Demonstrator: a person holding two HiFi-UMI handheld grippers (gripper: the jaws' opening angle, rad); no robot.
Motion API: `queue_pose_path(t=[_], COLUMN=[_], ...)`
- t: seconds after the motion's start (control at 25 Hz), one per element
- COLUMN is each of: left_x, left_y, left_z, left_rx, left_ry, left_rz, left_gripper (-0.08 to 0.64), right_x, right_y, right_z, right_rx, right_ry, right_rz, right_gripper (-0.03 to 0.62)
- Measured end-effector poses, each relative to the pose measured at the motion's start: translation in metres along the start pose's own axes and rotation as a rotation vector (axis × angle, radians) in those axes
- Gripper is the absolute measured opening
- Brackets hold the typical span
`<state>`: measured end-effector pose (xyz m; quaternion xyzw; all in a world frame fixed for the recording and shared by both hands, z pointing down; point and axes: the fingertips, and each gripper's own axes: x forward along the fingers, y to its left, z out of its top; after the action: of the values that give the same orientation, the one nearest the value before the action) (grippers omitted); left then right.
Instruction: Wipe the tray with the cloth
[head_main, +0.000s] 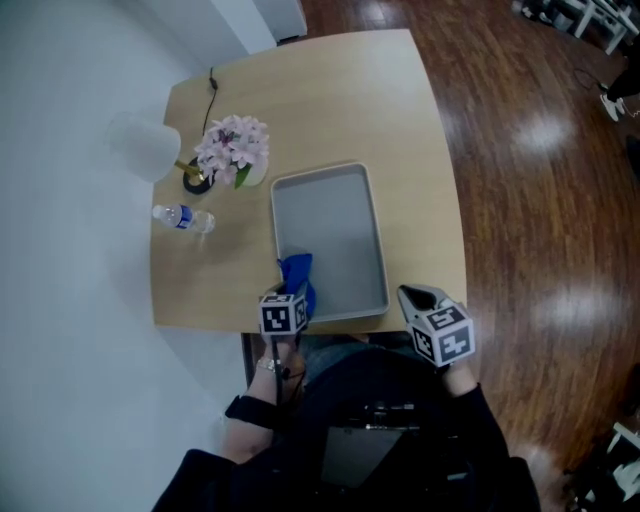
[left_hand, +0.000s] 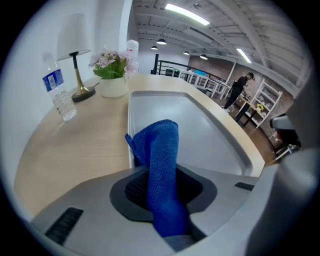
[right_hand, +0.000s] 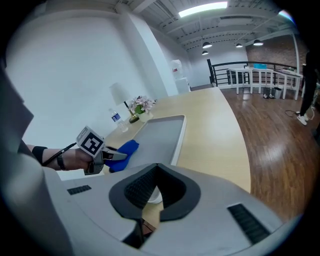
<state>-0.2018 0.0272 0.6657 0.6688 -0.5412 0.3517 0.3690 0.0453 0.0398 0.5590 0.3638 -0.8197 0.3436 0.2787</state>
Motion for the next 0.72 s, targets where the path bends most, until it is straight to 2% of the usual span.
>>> queue_pose_path(t=[0.2, 0.44, 0.6, 0.72], left_x=[0.002, 0.010, 0.020, 0.030], left_y=[-0.001, -0.030, -0.073, -0.118], left_z=[-0.001, 0.004, 0.015, 0.026], left_rx=[-0.006, -0.044, -0.092, -0.105], left_ry=[0.015, 0.000, -0.013, -0.013], left_rz=[0.022, -0.023, -0.109, -0.204], left_gripper=[0.118, 0.118, 0.120, 0.120], right_x=[-0.006, -0.017, -0.023, -0.026], right_y=[-0.010, -0.023, -0.027, -0.027], right_z=[-0.004, -0.005, -0.008, -0.011], right_rx=[0.014, 0.047, 0.058, 0.057], right_ry=[-0.009, -0.040, -0.050, -0.049], right_rz=[-0.023, -0.052, -0.061, -0.068], right_gripper=[0.005, 0.005, 0.005, 0.005])
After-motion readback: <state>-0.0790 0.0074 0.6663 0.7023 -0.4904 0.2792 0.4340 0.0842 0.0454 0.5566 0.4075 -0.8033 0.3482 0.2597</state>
